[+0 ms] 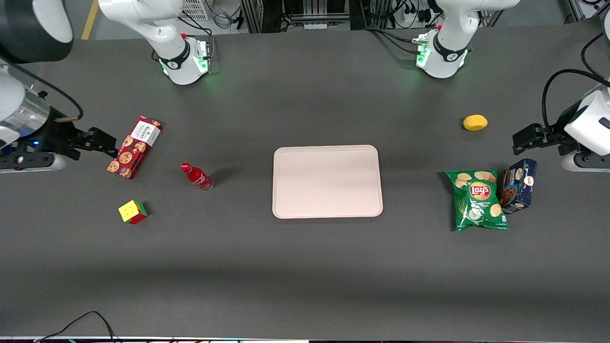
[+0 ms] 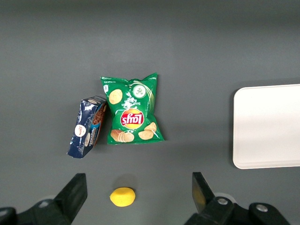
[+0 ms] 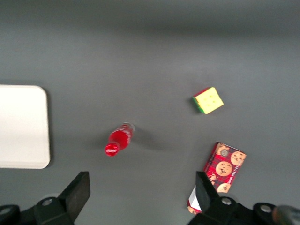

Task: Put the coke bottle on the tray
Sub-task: 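Lower the open right gripper over the lying red Coca-Cola bottle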

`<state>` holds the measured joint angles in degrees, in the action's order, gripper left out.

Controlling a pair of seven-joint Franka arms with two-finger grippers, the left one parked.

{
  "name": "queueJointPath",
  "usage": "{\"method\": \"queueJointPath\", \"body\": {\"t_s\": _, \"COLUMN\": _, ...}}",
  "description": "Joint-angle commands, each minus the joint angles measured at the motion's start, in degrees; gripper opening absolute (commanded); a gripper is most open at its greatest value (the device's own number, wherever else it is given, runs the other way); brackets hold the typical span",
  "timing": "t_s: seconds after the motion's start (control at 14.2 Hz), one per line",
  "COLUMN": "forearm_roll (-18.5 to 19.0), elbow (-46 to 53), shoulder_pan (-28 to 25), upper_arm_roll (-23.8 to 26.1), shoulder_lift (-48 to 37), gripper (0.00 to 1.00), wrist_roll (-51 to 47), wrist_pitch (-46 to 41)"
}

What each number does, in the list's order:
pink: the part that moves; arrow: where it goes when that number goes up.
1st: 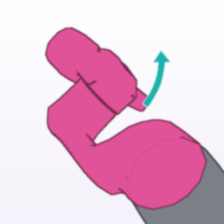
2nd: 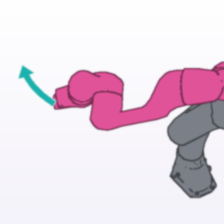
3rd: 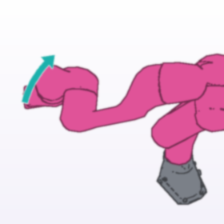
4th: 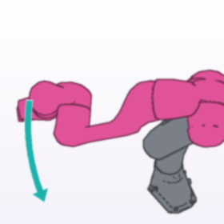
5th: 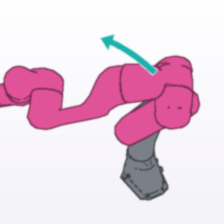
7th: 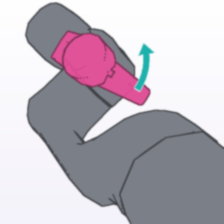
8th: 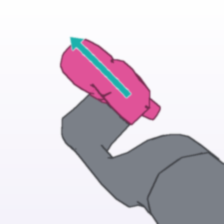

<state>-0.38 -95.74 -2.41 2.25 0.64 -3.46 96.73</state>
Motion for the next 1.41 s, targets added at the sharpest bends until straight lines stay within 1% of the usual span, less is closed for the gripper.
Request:
{"method": "queueJointPath", "body": {"t_s": 0.0, "forearm_roll": -1.11, "elbow": 0.64, "shoulder_pan": -6.53, "upper_arm_roll": -1.19, "shoulder_lift": -0.11, "gripper": 1.00, "wrist_roll": -2.41, "wrist_pitch": -1.80}}
{"method": "queueJointPath", "body": {"t_s": 0.21, "forearm_roll": -1.20, "elbow": 0.38, "shoulder_pan": -10.76, "upper_arm_roll": -1.81, "shoulder_lift": 0.32, "gripper": 1.00, "wrist_roll": -3.66, "wrist_pitch": -3.65}}
{"method": "queueJointPath", "body": {"t_s": 0.35, "forearm_roll": -1.20, "elbow": -0.75, "shoulder_pan": -10.86, "upper_arm_roll": -1.72, "shoulder_lift": 0.85, "gripper": 1.00, "wrist_roll": -2.60, "wrist_pitch": -3.74}}
{"method": "queueJointPath", "body": {"t_s": 0.49, "forearm_roll": -1.20, "elbow": -5.22, "shoulder_pan": -10.95, "upper_arm_roll": -1.55, "shoulder_lift": 0.68, "gripper": 1.00, "wrist_roll": -2.60, "wrist_pitch": -1.38}}
{"method": "queueJointPath", "body": {"t_s": 0.56, "forearm_roll": -1.20, "elbow": -8.11, "shoulder_pan": -10.86, "upper_arm_roll": -1.55, "shoulder_lift": 0.24, "gripper": 1.00, "wrist_roll": -2.51, "wrist_pitch": 1.59}}
{"method": "queueJointPath", "body": {"t_s": 0.63, "forearm_roll": -1.20, "elbow": -14.06, "shoulder_pan": -10.86, "upper_arm_roll": -1.55, "shoulder_lift": -0.72, "gripper": 1.00, "wrist_roll": -2.51, "wrist_pitch": 8.58}}
{"method": "queueJointPath", "body": {"t_s": 1.12, "forearm_roll": -1.29, "elbow": -29.30, "shoulder_pan": -10.86, "upper_arm_roll": -1.28, "shoulder_lift": -1.17, "gripper": 1.00, "wrist_roll": -2.25, "wrist_pitch": 28.49}}
{"method": "queueJointPath", "body": {"t_s": 1.34, "forearm_roll": -1.29, "elbow": -33.80, "shoulder_pan": -10.86, "upper_arm_roll": -1.19, "shoulder_lift": -0.73, "gripper": 1.00, "wrist_roll": -2.25, "wrist_pitch": 35.97}}
